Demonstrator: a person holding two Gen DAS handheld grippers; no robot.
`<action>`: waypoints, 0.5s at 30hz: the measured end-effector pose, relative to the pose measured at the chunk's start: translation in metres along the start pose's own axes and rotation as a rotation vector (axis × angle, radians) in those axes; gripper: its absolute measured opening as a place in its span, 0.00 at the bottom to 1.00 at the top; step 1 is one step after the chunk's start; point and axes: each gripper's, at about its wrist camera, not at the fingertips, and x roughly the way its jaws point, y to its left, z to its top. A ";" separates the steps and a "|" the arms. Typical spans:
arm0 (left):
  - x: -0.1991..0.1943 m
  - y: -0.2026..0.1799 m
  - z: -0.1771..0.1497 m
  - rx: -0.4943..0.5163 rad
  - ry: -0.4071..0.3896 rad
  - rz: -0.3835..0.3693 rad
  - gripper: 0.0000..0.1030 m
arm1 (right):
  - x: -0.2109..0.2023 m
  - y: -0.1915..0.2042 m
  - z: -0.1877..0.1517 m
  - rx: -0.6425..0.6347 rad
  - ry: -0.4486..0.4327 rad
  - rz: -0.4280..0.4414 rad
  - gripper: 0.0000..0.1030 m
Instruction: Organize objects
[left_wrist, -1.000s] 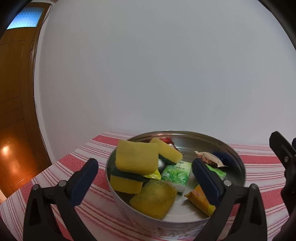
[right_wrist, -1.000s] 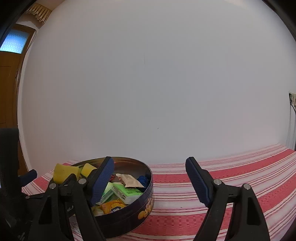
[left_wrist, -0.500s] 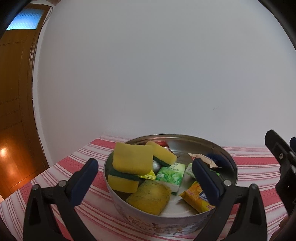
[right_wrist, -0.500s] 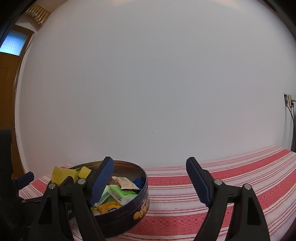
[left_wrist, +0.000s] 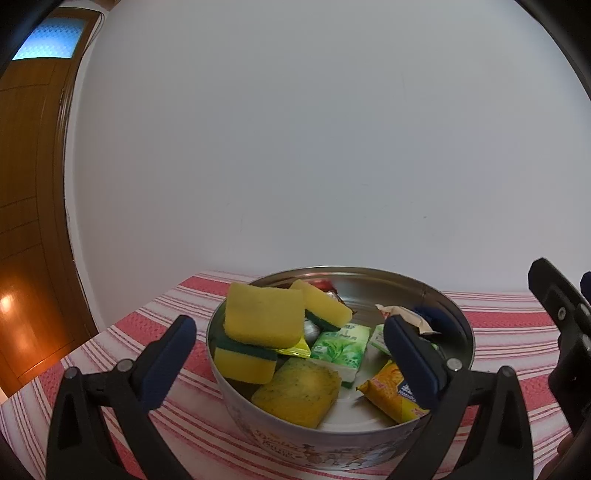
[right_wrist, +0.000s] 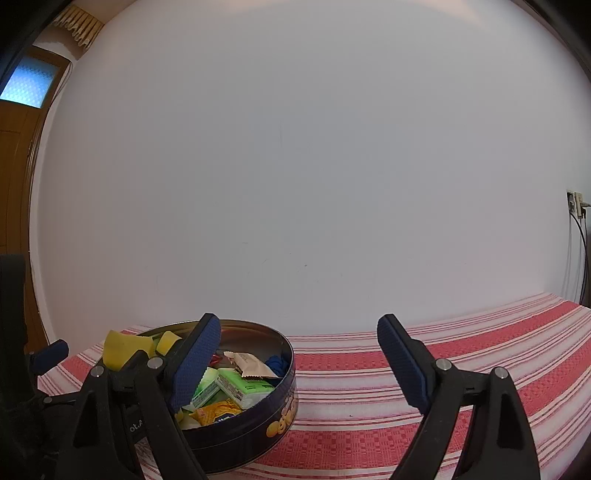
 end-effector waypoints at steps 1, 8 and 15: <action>0.000 0.000 0.000 0.000 0.001 0.001 1.00 | 0.001 0.000 0.000 0.000 0.000 0.000 0.86; -0.003 -0.004 -0.001 -0.007 0.010 0.009 1.00 | -0.019 -0.011 0.004 -0.001 0.004 0.000 0.86; -0.004 -0.006 -0.001 -0.013 0.020 0.016 1.00 | -0.024 -0.022 0.006 0.001 0.005 0.001 0.86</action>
